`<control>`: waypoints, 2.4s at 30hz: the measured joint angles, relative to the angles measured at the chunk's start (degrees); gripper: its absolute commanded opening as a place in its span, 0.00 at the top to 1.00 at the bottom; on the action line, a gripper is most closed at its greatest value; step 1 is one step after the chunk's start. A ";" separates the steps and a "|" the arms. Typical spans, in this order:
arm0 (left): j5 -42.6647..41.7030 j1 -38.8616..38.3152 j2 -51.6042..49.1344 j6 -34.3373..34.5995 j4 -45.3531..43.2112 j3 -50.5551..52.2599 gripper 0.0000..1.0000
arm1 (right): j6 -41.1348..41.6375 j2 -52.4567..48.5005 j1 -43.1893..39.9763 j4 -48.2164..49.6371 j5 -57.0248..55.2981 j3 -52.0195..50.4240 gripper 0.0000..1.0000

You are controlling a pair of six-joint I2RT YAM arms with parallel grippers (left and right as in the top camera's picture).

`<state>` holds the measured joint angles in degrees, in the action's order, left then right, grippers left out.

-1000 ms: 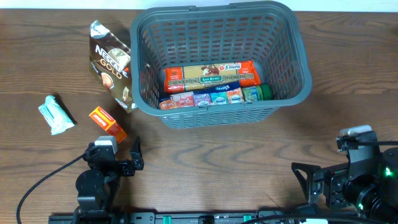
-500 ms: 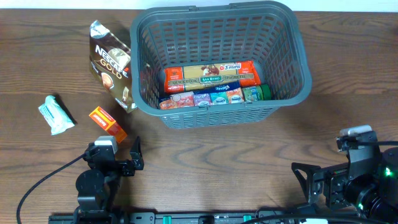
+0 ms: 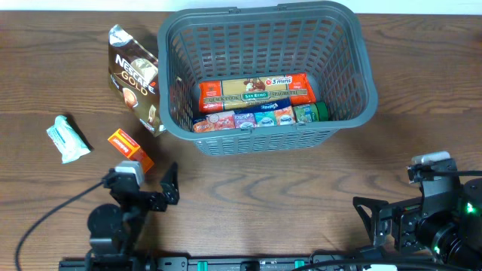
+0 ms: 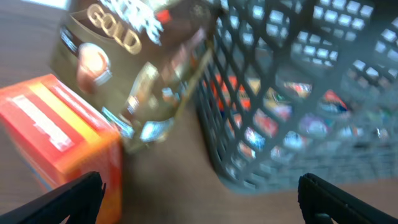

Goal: Pack container
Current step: 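Reach the left gripper to the Nescafé Gold pouch and grasp it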

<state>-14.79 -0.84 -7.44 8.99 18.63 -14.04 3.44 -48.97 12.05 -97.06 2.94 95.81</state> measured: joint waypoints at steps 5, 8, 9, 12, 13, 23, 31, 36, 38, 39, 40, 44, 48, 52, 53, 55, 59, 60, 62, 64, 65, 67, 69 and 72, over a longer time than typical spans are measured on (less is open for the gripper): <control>5.77 0.00 -13.62 -0.04 1.79 -15.96 0.02 | 0.00 -0.04 0.00 -0.07 0.09 -0.09 0.01; 10.62 0.00 -23.76 0.13 6.58 -25.73 0.01 | 0.00 -0.04 0.00 -0.04 0.09 -0.17 0.01; 12.37 0.00 -26.97 0.37 8.57 -28.44 0.01 | 0.00 -0.04 0.00 -0.04 0.09 -0.22 0.01; 17.46 0.11 -37.90 2.93 16.17 -37.57 0.01 | 0.00 -0.04 0.00 -0.04 0.09 -0.26 0.01; 18.69 0.33 -41.57 4.44 18.40 -41.03 0.02 | 0.00 -0.04 0.00 -0.04 0.09 -0.26 0.01; 20.65 3.85 -66.38 15.50 21.68 -65.68 0.02 | 0.00 -0.04 0.00 -0.04 0.09 -0.31 0.01; 19.26 3.87 -73.77 18.45 15.54 -66.07 0.02 | 0.00 -0.04 0.00 -0.04 0.09 -0.31 0.01; 18.23 5.05 -75.78 23.06 15.50 -66.10 0.02 | 0.00 -0.04 0.00 -0.04 0.09 -0.31 0.01; 17.55 5.81 -76.24 24.46 15.76 -66.29 0.01 | 0.00 -0.04 0.00 -0.07 0.09 -0.31 0.01; 16.98 6.25 -76.61 25.20 15.89 -66.73 0.01 | 0.00 -0.04 0.00 -0.04 0.09 -0.31 0.01; 16.50 6.64 -77.18 25.81 15.93 -67.52 0.01 | 0.00 -0.04 0.00 -0.04 0.09 -0.31 0.01; 15.80 7.02 -79.78 27.26 17.79 -72.39 0.01 | 0.00 -0.04 0.00 -0.04 0.09 -0.31 0.01; 14.73 7.02 -84.04 28.30 20.79 -79.10 0.01 | 0.00 -0.04 0.00 -0.04 0.09 -0.31 0.01; 14.10 6.99 -89.33 28.30 21.57 -83.60 0.01 | 0.00 -0.04 0.00 -0.04 0.09 -0.31 0.01; 13.88 6.99 -90.73 28.30 21.57 -84.21 0.01 | 0.00 -0.04 0.00 -0.04 0.09 -0.31 0.01; 13.33 6.99 -93.35 28.33 21.49 -84.89 0.01 | 0.00 -0.04 0.00 -0.04 0.09 -0.31 0.01; 11.89 6.91 -98.38 28.50 20.92 -85.09 0.01 | 0.00 -0.04 0.00 -0.04 0.09 -0.31 0.01; 11.72 6.78 -99.27 28.52 20.92 -85.09 0.01 | 0.00 -0.04 0.00 -0.04 0.09 -0.31 0.01; 11.26 6.60 -100.85 28.55 20.76 -85.09 0.01 | 0.00 -0.04 0.00 -0.04 0.09 -0.31 0.01; 10.58 6.19 -102.01 28.52 20.33 -85.09 0.01 | 0.00 -0.04 0.00 -0.07 0.09 -0.31 0.01; 10.21 5.92 -102.47 28.52 20.24 -85.09 0.01 | 0.00 -0.04 0.00 -0.04 0.09 -0.31 0.01; 9.81 5.25 -103.19 28.55 20.13 -85.09 0.01 | 0.00 -0.04 0.00 -0.04 0.09 -0.31 0.01; 9.46 4.68 -103.75 28.55 20.13 -85.09 0.01 | 0.00 -0.04 0.00 -0.04 0.09 -0.31 0.01; 9.11 3.69 -105.00 28.52 20.70 -85.18 0.01 | 0.00 -0.04 0.00 -0.04 0.09 -0.31 0.01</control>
<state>-5.67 2.85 -112.44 37.52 39.33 -99.22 3.44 -49.01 12.05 -97.10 3.03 95.50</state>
